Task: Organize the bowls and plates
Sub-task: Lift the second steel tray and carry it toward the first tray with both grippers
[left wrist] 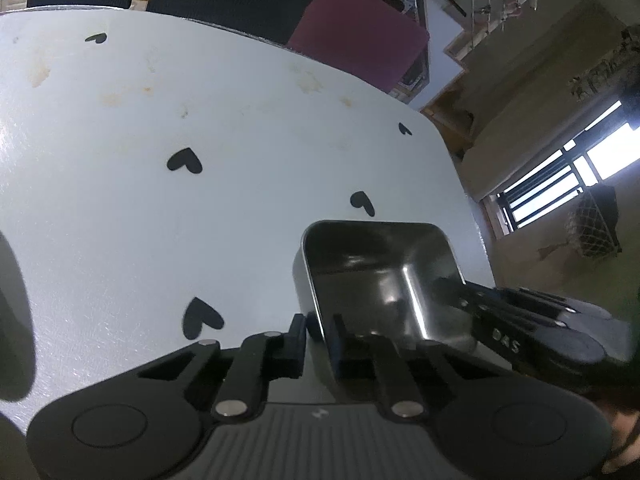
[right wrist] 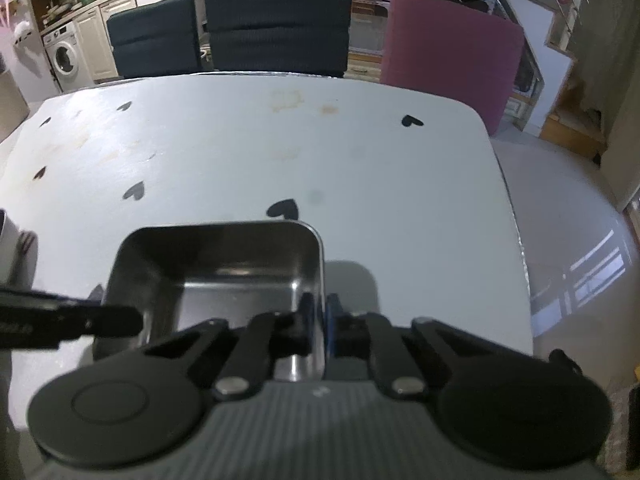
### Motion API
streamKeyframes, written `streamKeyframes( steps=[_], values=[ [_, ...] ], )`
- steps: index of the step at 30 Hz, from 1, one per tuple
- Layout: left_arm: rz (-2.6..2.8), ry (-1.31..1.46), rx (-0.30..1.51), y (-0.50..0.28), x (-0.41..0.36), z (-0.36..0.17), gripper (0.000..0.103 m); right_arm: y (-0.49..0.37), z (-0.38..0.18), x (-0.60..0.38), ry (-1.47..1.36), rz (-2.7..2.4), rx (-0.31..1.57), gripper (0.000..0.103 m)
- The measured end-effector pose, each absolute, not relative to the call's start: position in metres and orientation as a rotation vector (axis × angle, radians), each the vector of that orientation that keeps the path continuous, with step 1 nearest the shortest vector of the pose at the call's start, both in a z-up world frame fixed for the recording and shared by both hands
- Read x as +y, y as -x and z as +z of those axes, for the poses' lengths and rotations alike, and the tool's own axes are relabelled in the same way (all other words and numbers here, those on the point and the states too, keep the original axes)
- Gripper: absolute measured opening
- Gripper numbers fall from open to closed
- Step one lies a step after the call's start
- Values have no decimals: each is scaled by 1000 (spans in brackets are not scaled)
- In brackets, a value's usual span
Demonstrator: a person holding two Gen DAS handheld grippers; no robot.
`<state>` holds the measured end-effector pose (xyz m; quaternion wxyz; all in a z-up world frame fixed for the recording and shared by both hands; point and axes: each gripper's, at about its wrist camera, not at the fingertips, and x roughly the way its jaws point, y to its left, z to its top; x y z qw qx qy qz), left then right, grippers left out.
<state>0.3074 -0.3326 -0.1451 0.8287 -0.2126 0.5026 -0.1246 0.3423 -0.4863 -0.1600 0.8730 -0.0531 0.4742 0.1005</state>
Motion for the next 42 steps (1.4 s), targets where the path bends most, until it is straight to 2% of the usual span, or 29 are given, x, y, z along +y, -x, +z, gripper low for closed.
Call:
streamKeyframes(
  steps=[5, 13, 24, 33, 42],
  values=[
    [-293, 448, 1027, -301, -317, -131, 10, -326, -146, -479, 108, 197, 972, 6],
    [-329, 330, 942, -277, -290, -77, 7, -286, -102, -449, 50, 164, 897, 6],
    [-347, 270, 846, -221, -207, -9, 7, -236, -37, -375, 14, 182, 819, 7],
    [-313, 207, 802, -167, -126, 14, 7, -195, -18, -293, -27, 230, 774, 7],
    [-223, 182, 804, -129, -35, 16, 8, -184, -28, -203, -72, 312, 793, 7]
  ],
)
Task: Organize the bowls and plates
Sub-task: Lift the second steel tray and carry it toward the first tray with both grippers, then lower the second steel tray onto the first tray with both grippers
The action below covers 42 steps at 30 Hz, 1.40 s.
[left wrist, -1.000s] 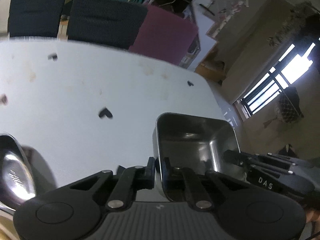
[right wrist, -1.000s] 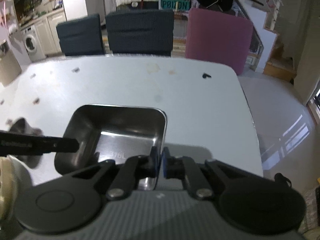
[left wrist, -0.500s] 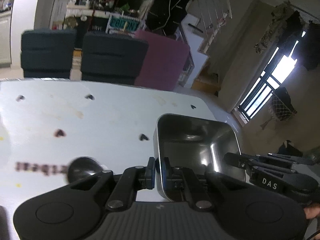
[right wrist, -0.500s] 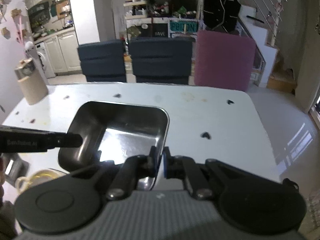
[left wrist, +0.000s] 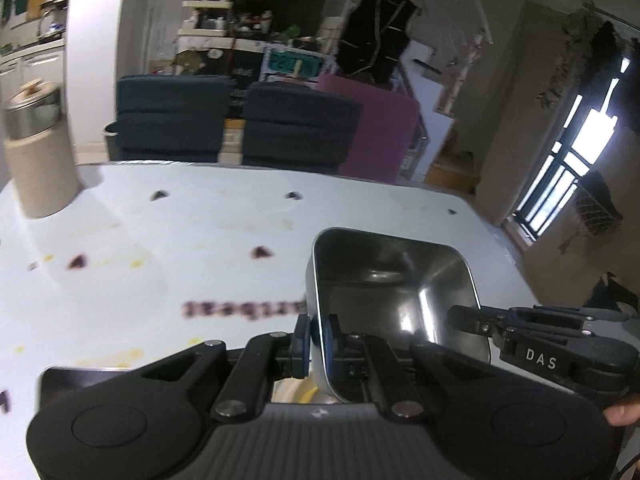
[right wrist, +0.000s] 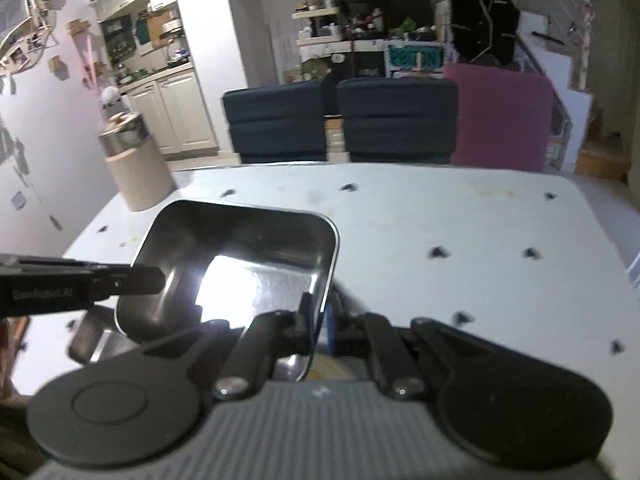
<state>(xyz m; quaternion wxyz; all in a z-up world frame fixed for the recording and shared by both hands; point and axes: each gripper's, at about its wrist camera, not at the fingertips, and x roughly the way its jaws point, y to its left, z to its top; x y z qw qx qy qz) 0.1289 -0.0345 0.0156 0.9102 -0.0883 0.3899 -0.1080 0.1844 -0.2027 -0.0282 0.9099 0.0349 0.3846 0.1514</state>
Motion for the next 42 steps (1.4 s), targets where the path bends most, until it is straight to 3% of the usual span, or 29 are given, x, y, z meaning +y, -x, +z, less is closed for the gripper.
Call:
streamKeyframes(
  steps=[23, 42],
  values=[
    [29, 249, 878, -90, 136, -21, 8, -194, -69, -12, -89, 532, 924, 9],
    [103, 265, 1004, -106, 160, -54, 8, -203, -104, 34, -80, 554, 1039, 10]
  ],
)
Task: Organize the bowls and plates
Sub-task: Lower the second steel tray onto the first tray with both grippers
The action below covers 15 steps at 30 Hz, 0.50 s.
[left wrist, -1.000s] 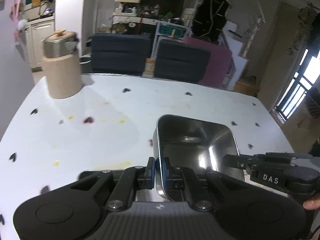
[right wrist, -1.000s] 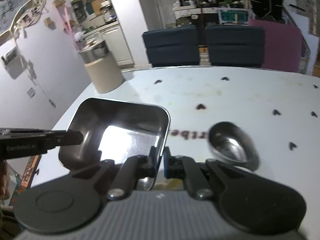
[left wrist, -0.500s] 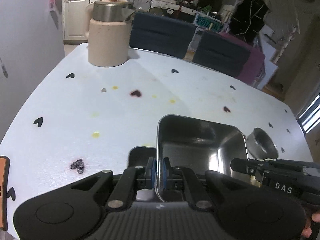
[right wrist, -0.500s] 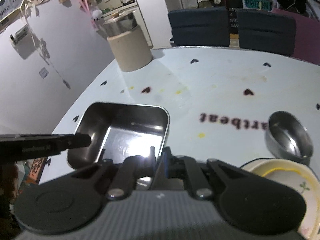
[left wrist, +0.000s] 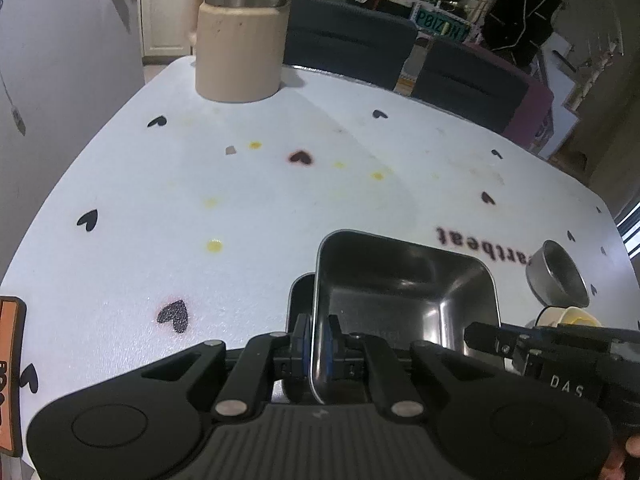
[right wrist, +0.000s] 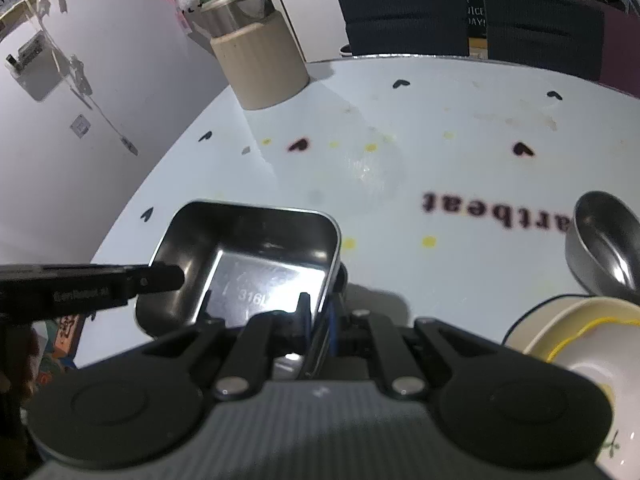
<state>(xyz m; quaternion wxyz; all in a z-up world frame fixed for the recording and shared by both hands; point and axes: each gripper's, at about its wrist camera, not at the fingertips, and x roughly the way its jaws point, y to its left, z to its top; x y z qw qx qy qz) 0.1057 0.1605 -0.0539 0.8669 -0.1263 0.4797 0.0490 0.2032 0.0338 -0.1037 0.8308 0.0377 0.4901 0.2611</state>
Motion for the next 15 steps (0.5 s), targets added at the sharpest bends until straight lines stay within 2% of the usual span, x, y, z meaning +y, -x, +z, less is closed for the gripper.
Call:
streamKeyframes(
  steps=[9, 15],
  values=[
    [119, 253, 1067, -111, 163, -65, 8, -204, -113, 43, -63, 556, 1075, 10],
    [134, 205, 1101, -116, 160, -74, 13, -205, -116, 49, -45, 559, 1086, 11]
  ],
)
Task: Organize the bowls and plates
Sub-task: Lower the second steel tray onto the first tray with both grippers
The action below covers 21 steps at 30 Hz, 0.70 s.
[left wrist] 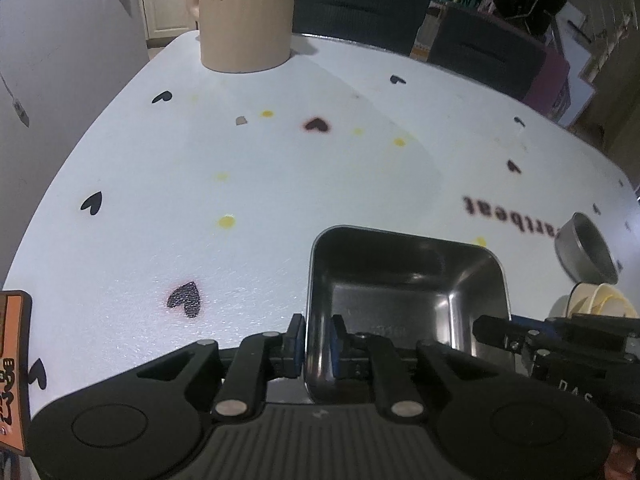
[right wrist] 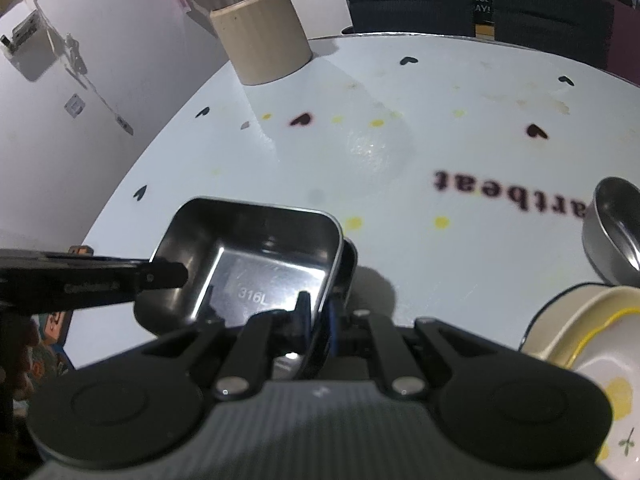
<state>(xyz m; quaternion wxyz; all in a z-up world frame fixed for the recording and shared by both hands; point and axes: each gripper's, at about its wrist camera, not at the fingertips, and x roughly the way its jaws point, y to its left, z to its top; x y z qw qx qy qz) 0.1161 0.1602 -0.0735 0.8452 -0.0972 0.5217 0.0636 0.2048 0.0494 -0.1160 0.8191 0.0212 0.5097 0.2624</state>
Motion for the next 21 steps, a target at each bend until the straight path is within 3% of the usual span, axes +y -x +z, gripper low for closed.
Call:
streamKeyframes(
  steps=[5, 10, 21],
  values=[
    [139, 165, 1127, -122, 157, -80, 13, -204, -118, 50, -29, 555, 1081, 12],
    [125, 150, 1114, -126, 153, -80, 21, -202, -118, 50, -17, 546, 1075, 12],
    [103, 146, 1108, -129, 154, -81, 21, -204, -119, 42, -79, 540, 1105, 14]
  ],
)
